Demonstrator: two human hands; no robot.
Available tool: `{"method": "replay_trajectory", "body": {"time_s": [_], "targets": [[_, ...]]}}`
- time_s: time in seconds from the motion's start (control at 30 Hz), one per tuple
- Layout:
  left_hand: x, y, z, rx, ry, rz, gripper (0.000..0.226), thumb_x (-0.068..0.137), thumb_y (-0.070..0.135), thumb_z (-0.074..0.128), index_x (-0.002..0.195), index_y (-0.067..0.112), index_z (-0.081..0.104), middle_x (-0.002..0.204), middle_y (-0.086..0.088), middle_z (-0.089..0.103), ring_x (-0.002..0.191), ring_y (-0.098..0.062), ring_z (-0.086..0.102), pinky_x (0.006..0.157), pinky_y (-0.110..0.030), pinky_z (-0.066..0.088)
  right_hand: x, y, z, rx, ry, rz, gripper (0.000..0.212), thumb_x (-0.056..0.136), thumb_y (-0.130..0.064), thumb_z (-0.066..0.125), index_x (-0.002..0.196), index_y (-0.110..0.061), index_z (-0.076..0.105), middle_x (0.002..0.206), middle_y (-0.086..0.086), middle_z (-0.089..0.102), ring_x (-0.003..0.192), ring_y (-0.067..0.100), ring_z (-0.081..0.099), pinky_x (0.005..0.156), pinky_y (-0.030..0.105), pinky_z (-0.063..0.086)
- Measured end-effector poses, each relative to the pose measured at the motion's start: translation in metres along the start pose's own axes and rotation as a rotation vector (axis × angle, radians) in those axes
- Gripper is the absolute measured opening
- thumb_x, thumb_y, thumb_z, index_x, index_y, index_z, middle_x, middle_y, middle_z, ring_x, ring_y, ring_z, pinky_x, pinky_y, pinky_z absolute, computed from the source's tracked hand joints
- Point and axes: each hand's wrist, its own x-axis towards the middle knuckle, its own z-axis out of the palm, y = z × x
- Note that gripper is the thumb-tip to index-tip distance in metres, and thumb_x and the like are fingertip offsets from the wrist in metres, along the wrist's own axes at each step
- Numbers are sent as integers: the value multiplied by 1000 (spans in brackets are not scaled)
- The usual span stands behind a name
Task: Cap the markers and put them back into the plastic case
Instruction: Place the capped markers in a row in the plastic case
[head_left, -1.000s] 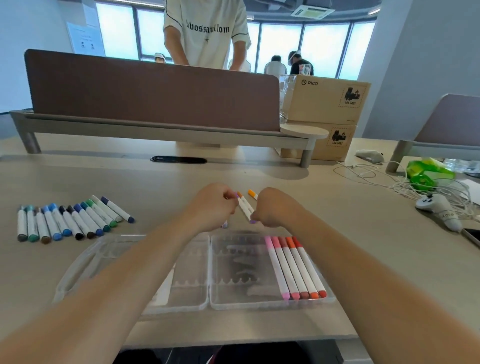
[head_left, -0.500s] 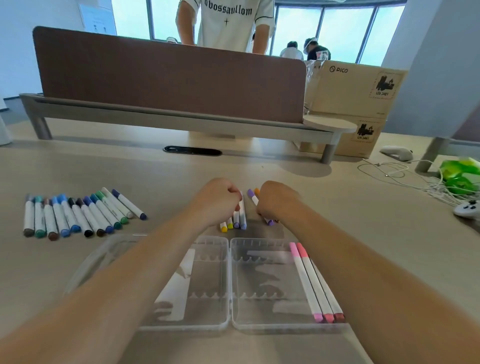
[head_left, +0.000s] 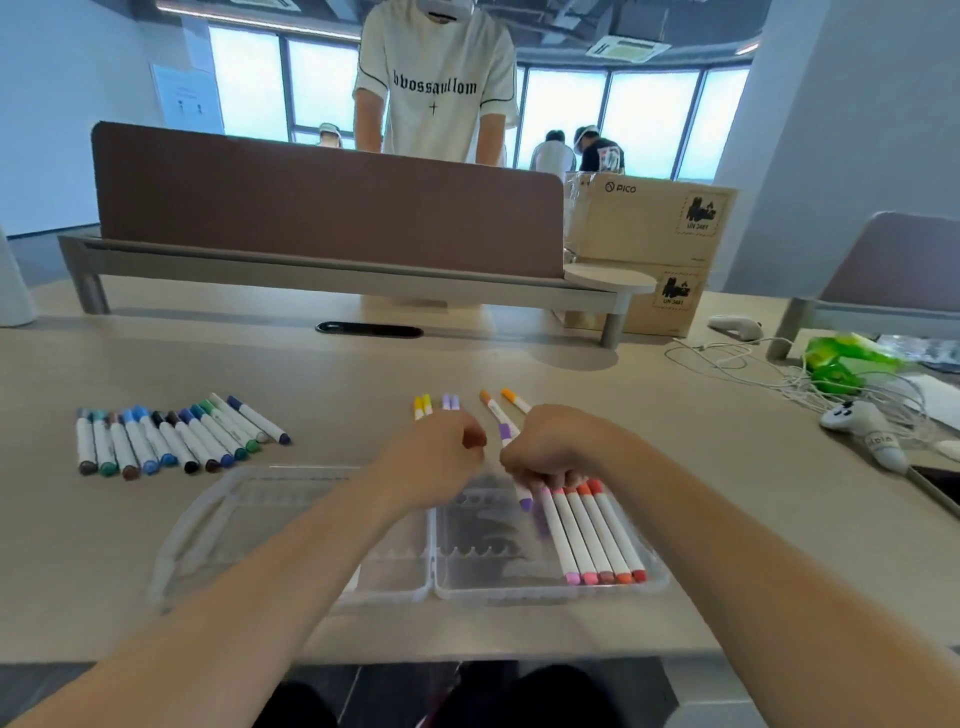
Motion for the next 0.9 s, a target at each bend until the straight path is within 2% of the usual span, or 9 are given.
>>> {"method": "replay_trajectory", "body": {"time_s": [0.07,0.17,0.3,0.4,0.5,0.6,0.67,0.8,0.9], "targets": [[-7,3,8,-8,-4,48,29,95,16,53,122,21,64,142,-3,54,126,-22,52,102,-32,44,-20,7,0,21,-43,2,30,81,-17,47,53,-10,55,41,4,46,34,18,37,46,20,32],[-17,12,15,42,-45,97,40,94,16,54,133,17,57,136,2,57,122,-19,55,103,-32,43,-41,16,4,43,-79,-2,30,84,-15,46,54,-10,52,36,-1,45,31,14,33,45,21,26],[-31,25,23,81,-77,172,26,94,22,55,118,17,65,109,-1,65,103,-25,62,83,-33,50,-51,26,14,13,-123,-2,33,86,-19,48,54,-11,52,39,0,45,34,14,34,44,20,27],[-35,26,26,142,-142,206,23,94,18,51,111,13,66,97,-9,67,85,-29,62,72,-35,49,-51,31,19,20,-90,-16,38,89,-30,51,56,-11,53,45,3,46,37,15,35,44,21,30],[-36,25,28,145,-182,237,22,94,34,58,106,18,67,98,-3,69,86,-23,62,80,-38,52,-49,36,20,37,-91,-37,42,93,-28,54,55,-12,52,38,-3,47,31,11,37,44,20,31],[-36,25,30,80,-199,221,46,85,49,69,119,18,64,118,0,68,108,-20,61,97,-37,47,-43,38,21,-7,-95,-62,38,92,-23,57,56,-13,53,35,-6,47,28,7,38,42,17,33],[-34,24,32,91,-197,200,54,83,52,70,125,19,61,124,-1,66,113,-21,59,101,-38,45,-39,38,21,-51,-92,-74,36,91,-24,58,57,-13,55,40,-4,49,31,8,40,43,17,35],[-28,22,35,119,-203,191,51,80,58,69,118,24,63,113,3,69,104,-19,62,91,-34,48,-33,37,19,-74,-115,-92,31,90,-29,58,64,-12,58,54,2,50,43,14,41,49,21,37],[-26,25,36,190,-199,219,49,78,63,66,109,25,66,102,4,70,94,-19,62,81,-32,49,-26,37,18,-78,-130,-95,29,90,-27,57,65,-12,59,56,2,50,43,14,40,48,20,37]]}}
